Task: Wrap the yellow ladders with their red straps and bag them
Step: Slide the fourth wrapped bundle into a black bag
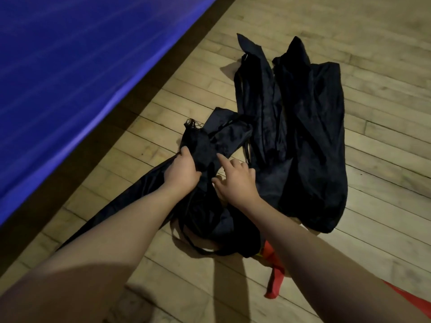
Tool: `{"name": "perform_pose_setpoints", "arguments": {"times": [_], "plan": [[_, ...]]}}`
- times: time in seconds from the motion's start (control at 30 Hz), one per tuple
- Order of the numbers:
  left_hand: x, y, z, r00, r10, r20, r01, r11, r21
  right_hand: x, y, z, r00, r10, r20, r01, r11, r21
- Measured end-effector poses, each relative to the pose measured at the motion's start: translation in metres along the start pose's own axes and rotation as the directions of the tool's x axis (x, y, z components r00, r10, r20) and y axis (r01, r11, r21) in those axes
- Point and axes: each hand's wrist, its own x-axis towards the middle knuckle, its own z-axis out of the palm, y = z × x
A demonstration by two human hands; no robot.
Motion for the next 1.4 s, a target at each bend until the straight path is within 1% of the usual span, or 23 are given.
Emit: {"name": "perform_pose_setpoints", "arguments": {"times": [0.1,0.17,0.2,0.23,0.3,0.33,0.43,0.57,0.63,0.73,0.83,0.87,0.93,1.0,1.03,1.07,1.1,1.13,1.17,1.2,1.27,1.3,1.4], "plan": [[0.0,-0.001,0.003,0.998,0.069,-0.007,-0.069,0.998,-0.013,0.008,-0.003,0.005,0.991,-0.02,0.134,0.028,0.998,-0.051],[-0.004,-0.003,0.003,0.986,0.157,-0.048,-0.16,0.986,-0.053,0.01,-0.004,0.011,0.989,-0.043,0.144,0.051,0.997,-0.05],[-0.007,-0.004,0.003,0.979,0.191,-0.07,-0.197,0.977,-0.08,0.011,-0.004,0.013,0.993,-0.061,0.104,0.064,0.997,-0.034],[-0.011,-0.005,0.002,0.974,0.21,-0.085,-0.219,0.97,-0.11,0.01,-0.004,0.014,0.996,-0.082,0.035,0.083,0.996,-0.019],[-0.017,-0.006,-0.001,0.97,0.222,-0.103,-0.236,0.959,-0.158,0.006,-0.004,0.011,0.989,-0.104,-0.109,0.103,0.995,-0.008],[-0.019,-0.005,-0.004,0.969,0.219,-0.116,-0.237,0.956,-0.174,0.003,-0.005,0.007,0.982,-0.1,-0.159,0.102,0.995,0.005],[-0.025,0.002,-0.016,0.968,0.208,-0.142,-0.237,0.943,-0.234,-0.005,-0.009,-0.017,0.975,-0.087,-0.204,0.096,0.995,0.037],[-0.037,0.025,-0.045,0.948,0.285,-0.143,-0.315,0.908,-0.277,-0.014,-0.016,-0.059,0.97,-0.146,-0.193,0.142,0.989,-0.035],[-0.042,0.038,-0.064,0.925,0.335,-0.18,-0.373,0.891,-0.26,-0.018,-0.019,-0.083,0.961,-0.179,-0.21,0.183,0.983,-0.002],[-0.051,0.059,-0.095,0.89,0.389,-0.238,-0.442,0.863,-0.243,-0.026,-0.028,-0.121,0.956,-0.175,-0.235,0.193,0.979,0.058],[-0.057,0.076,-0.127,0.862,0.421,-0.281,-0.484,0.849,-0.213,-0.032,-0.038,-0.152,0.945,-0.158,-0.288,0.224,0.951,0.212],[-0.059,0.082,-0.139,0.843,0.446,-0.3,-0.511,0.839,-0.189,-0.035,-0.042,-0.162,0.944,-0.148,-0.295,0.234,0.93,0.282],[-0.064,0.094,-0.169,0.777,0.517,-0.358,-0.589,0.798,-0.127,-0.04,-0.053,-0.186,0.927,-0.165,-0.336,0.296,0.873,0.388],[-0.067,0.106,-0.197,0.712,0.576,-0.402,-0.652,0.755,-0.073,-0.041,-0.064,-0.207,0.886,-0.178,-0.429,0.373,0.823,0.428],[-0.069,0.111,-0.209,0.687,0.599,-0.411,-0.673,0.738,-0.051,-0.041,-0.068,-0.215,0.86,-0.184,-0.475,0.401,0.82,0.409],[-0.073,0.117,-0.223,0.667,0.618,-0.416,-0.688,0.725,-0.028,-0.039,-0.071,-0.225,0.836,-0.189,-0.516,0.405,0.847,0.346],[-0.075,0.122,-0.231,0.647,0.639,-0.417,-0.701,0.713,0.005,-0.036,-0.073,-0.23,0.817,-0.197,-0.541,0.373,0.897,0.237],[-0.078,0.125,-0.238,0.626,0.661,-0.413,-0.71,0.703,0.049,-0.034,-0.073,-0.234,0.807,-0.194,-0.558,0.306,0.945,0.114],[-0.079,0.128,-0.243,0.601,0.687,-0.408,-0.719,0.688,0.099,-0.032,-0.071,-0.237,0.783,-0.198,-0.589,0.25,0.968,0.007],[-0.081,0.13,-0.245,0.589,0.705,-0.395,-0.718,0.681,0.144,-0.032,-0.069,-0.239,0.757,-0.214,-0.618,0.224,0.973,-0.062],[-0.081,0.133,-0.242,0.588,0.717,-0.373,-0.701,0.683,0.206,-0.035,-0.064,-0.241,0.715,-0.255,-0.65,0.228,0.965,-0.128],[-0.081,0.133,-0.238,0.596,0.718,-0.359,-0.692,0.686,0.224,-0.038,-0.06,-0.24,0.713,-0.265,-0.649,0.233,0.963,-0.137],[-0.08,0.131,-0.214,0.65,0.7,-0.295,-0.667,0.712,0.219,-0.05,-0.044,-0.233,0.775,-0.273,-0.57,0.231,0.962,-0.147]]}}
